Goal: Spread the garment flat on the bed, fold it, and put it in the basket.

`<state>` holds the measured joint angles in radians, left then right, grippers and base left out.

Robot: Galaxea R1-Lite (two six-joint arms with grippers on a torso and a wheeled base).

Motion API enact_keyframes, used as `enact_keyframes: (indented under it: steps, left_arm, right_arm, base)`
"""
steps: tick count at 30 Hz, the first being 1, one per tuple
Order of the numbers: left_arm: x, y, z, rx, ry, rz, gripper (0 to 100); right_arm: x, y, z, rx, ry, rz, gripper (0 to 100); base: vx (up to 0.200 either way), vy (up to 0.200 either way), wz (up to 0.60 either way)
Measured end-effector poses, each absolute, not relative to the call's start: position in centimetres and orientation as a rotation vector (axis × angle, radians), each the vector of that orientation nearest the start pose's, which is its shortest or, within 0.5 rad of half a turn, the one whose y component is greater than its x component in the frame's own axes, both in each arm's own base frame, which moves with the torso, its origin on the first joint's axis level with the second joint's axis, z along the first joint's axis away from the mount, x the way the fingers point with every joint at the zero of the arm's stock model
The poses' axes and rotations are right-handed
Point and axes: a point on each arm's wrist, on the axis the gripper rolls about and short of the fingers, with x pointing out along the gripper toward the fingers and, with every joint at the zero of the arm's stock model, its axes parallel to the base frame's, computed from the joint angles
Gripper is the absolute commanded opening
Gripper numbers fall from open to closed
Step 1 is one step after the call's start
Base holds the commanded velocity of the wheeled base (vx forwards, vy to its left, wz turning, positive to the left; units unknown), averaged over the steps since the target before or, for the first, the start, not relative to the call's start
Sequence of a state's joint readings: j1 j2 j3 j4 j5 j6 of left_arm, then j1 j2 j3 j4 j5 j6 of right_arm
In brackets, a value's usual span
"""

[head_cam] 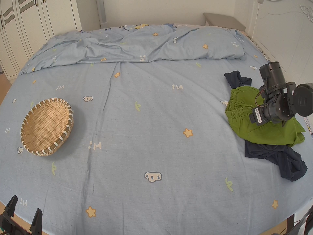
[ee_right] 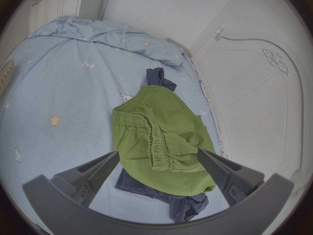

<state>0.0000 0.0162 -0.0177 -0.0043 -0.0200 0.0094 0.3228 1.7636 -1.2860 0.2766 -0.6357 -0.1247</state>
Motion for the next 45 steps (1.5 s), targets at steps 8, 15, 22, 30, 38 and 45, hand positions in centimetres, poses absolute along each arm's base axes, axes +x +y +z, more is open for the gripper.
enact_keyframes:
  steps: [8, 15, 22, 30, 38, 45]
  left_arm:
    - [-2.3, 0.0, 8.1, 0.009, -0.006, -0.02, 100]
    - [-2.3, 0.0, 8.1, 0.009, -0.006, -0.02, 100]
    - [-2.3, 0.0, 8.1, 0.009, -0.006, -0.02, 100]
    - [-2.3, 0.0, 8.1, 0.009, -0.005, -0.02, 100]
    - [-2.3, 0.0, 8.1, 0.009, -0.006, -0.02, 100]
    - [-2.3, 0.0, 8.1, 0.009, -0.006, -0.02, 100]
  right_arm:
    - [32.2, 9.1, 19.5, -0.516, 0.736, -0.318, 100]
    - [33.6, 8.5, 18.3, -0.523, 0.755, -0.36, 100]
    - [34.7, 8.3, 17.6, -0.525, 0.753, -0.392, 100]
    - [35.8, 7.8, 17.2, -0.524, 0.757, -0.422, 0]
    - [36.5, 7.4, 17.0, -0.516, 0.757, -0.444, 0]
    - [36.4, 7.6, 17.4, -0.51, 0.743, -0.44, 0]
  base:
    - [0.0, 0.0, 0.0]
    - [0.0, 0.0, 0.0]
    - [0.0, 0.0, 0.0]
    - [0.0, 0.0, 0.0]
    - [0.0, 0.0, 0.0]
    - [0.0, 0.0, 0.0]
